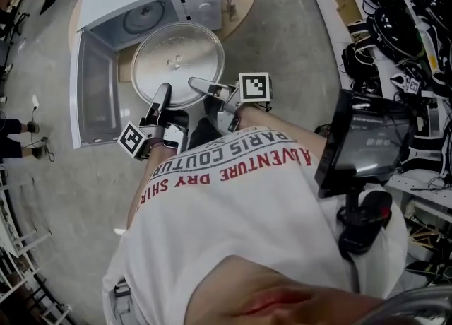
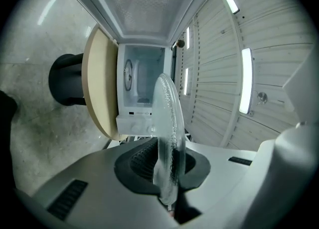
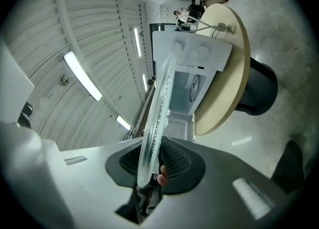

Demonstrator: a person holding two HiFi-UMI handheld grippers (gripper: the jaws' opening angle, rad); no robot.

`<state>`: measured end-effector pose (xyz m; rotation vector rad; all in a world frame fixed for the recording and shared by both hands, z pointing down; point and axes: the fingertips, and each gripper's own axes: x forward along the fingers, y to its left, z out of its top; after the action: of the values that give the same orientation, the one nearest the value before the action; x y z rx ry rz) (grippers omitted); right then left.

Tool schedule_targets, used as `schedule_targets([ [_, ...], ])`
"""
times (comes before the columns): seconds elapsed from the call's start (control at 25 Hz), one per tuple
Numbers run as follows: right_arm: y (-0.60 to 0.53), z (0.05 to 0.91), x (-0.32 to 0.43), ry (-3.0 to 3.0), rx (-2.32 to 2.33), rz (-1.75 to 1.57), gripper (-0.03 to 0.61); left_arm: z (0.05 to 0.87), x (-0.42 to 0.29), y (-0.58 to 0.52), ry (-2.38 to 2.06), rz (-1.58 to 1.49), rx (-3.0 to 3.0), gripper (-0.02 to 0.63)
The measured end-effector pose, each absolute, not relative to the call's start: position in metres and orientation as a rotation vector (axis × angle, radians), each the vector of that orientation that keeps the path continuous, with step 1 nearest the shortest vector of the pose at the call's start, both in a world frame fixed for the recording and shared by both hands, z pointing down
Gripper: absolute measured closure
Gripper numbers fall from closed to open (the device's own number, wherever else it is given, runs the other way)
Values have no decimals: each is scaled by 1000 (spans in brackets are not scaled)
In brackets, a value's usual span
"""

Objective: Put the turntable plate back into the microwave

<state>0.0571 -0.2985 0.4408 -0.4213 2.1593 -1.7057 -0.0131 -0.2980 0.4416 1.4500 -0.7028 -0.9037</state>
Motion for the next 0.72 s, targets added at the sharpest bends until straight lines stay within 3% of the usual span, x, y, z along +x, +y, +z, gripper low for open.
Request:
schedule_targets([
  [0.72, -403, 491, 4, 2090, -459, -1836, 526, 495, -67, -401, -735, -911, 1354, 589],
])
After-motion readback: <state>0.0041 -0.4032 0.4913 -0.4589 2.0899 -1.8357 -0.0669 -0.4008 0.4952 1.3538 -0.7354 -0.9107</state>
